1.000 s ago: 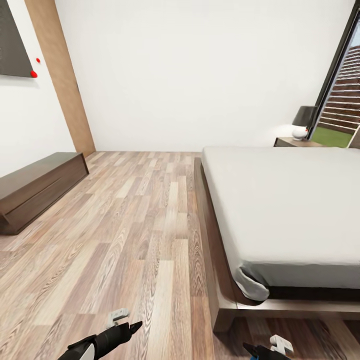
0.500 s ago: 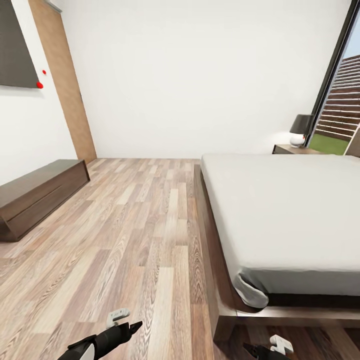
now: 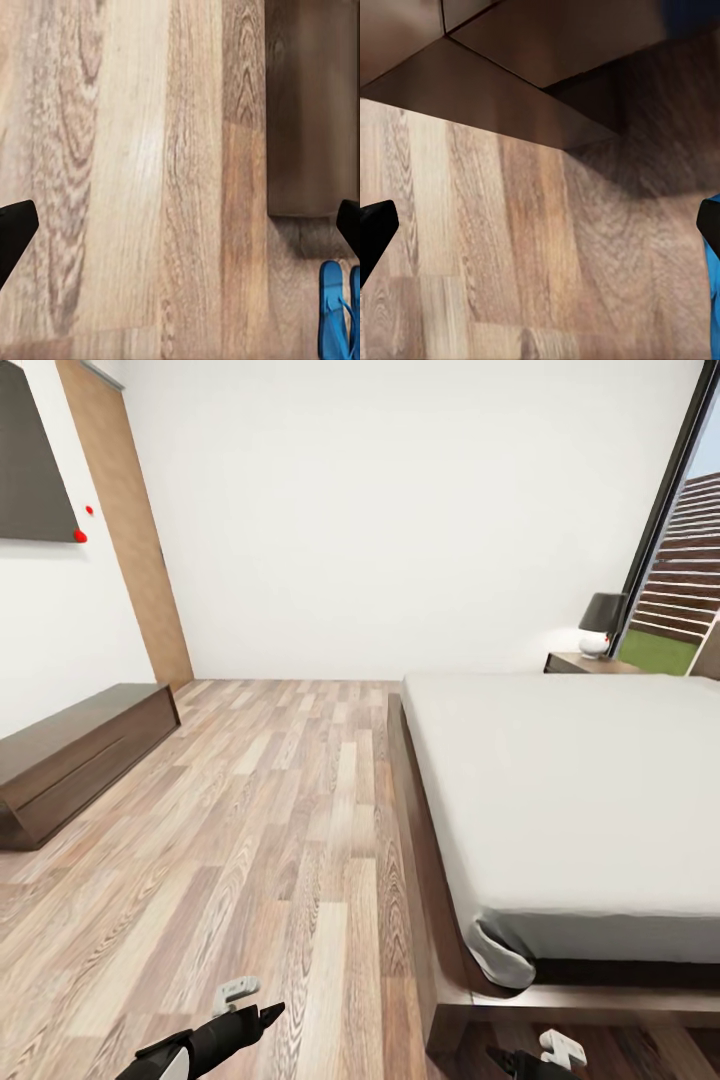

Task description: In the bedroom, move the book from the bed onto either nightstand, and place the two sandals side by side next to the bed.

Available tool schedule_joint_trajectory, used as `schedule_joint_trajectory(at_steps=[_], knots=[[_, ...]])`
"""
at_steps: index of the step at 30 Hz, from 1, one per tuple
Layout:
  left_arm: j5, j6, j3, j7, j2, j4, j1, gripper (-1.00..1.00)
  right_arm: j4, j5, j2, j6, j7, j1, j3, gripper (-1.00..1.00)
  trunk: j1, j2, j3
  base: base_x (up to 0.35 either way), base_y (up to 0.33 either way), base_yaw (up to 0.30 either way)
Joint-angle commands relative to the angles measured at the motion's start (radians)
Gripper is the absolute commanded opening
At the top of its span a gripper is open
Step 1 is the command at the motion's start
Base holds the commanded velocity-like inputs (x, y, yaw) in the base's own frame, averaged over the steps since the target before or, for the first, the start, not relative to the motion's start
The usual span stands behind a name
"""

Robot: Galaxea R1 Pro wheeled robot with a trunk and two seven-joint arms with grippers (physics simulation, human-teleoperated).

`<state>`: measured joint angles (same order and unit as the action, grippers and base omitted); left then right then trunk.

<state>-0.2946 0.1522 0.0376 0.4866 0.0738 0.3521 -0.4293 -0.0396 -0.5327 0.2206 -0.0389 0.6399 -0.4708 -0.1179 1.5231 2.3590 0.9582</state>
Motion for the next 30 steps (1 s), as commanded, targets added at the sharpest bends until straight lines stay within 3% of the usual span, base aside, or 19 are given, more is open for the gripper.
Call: schedule_joint_trajectory(at_steps=[1,30], knots=[[-0.008,0.010,0.004,0.005,0.000,0.001,0.000,1.00,0.000,-0.010,0.000,-0.004,0.003,0.000,-0.008,1.00,-0.004,-0.007,-0.002,0.000,0.000,0.000],[-0.008,0.010,0.005,0.004,0.000,0.001,0.000,1.00,0.000,-0.016,0.002,-0.004,0.006,0.000,-0.008,1.00,-0.115,-0.210,-0.093,0.000,0.000,0.000]])
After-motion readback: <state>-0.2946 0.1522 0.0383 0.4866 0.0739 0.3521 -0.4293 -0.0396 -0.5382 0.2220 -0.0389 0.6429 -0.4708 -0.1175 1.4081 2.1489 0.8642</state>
